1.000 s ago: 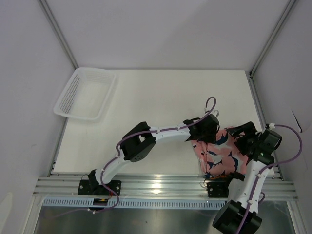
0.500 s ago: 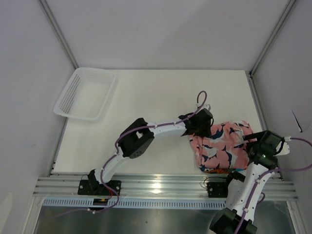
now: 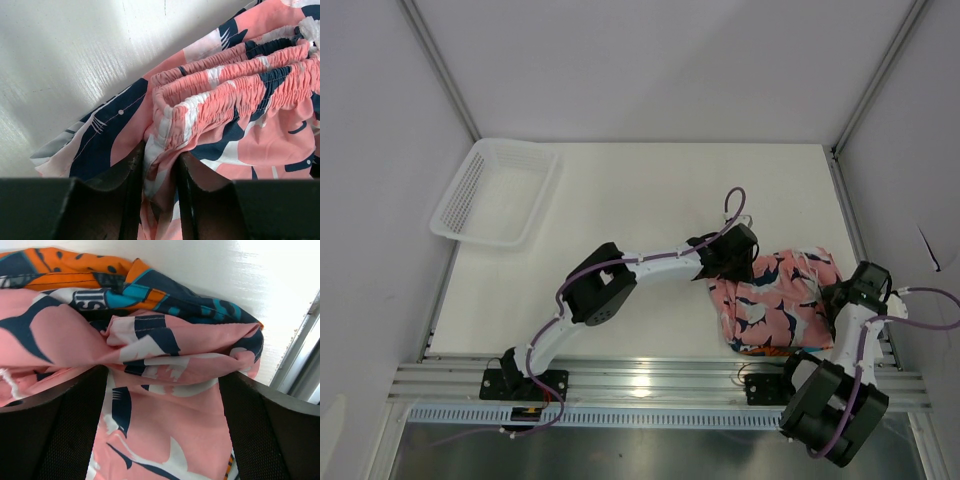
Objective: Fold and stack the shorts
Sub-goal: Neatly place the folded shorts to the corner
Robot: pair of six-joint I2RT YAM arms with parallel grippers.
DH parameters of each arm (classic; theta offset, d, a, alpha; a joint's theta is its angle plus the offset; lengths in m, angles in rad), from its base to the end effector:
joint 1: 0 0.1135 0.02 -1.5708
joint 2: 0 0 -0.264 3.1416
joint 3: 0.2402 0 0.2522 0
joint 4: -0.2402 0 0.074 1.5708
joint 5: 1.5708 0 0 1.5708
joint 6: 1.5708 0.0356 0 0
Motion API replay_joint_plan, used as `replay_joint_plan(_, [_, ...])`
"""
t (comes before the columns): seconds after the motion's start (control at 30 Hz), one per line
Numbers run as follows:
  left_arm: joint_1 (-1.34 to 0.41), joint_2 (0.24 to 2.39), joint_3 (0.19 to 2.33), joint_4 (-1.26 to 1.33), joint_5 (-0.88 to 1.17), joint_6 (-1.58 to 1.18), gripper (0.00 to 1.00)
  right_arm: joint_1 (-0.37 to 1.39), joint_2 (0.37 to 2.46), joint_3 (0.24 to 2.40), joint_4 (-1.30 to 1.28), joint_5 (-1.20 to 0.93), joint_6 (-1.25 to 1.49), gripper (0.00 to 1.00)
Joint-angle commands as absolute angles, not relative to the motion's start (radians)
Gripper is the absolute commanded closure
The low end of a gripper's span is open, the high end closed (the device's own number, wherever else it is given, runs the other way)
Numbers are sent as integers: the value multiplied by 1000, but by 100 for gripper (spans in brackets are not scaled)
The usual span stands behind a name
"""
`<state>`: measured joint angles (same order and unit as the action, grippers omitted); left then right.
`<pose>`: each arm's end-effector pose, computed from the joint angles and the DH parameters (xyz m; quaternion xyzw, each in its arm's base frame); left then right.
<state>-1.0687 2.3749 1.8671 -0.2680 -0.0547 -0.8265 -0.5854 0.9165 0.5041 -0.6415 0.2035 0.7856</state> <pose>0.2575 -0.4650 0.1533 0.1008 0.9162 -0.2995 0.2463 0.1307 -0.0953 0.1851 0.6290 0.7281 -0.0723 0.2628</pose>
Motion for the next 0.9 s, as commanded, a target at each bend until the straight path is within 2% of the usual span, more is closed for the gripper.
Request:
replay_joint_plan(0.0, [-1081,2341,1845,-296,-81,-796,66,-584,972,508,-569,261,791,9])
replay_joint_plan(0.1, [-1083,2313,1830,-293,-86,-788,59,-583,971,549,-606,249,792,9])
replay_joint_plan(0.33, [-1083,2185,1779,-298,-87,-765,32,-555,890,731,-752,242,752,2])
replay_joint_plan(0.43, [-1083,2119,1760,-317,-97,-752,29,-540,876,799,-791,209,726,1])
replay_joint_plan(0.53, [-1089,2053,1734,-328,-107,-736,27,-532,867,847,-779,135,698,1])
replay_joint_plan(0.7, [-1134,1965,1671,-338,-115,-719,28,-489,873,865,-623,-128,565,0])
replay_joint_plan(0.8, [-1173,1924,1599,-295,-95,-721,32,-486,888,824,-536,-312,555,0])
replay_joint_plan(0.87, [-1205,1904,1547,-273,-83,-719,40,-479,911,781,-491,-386,563,6])
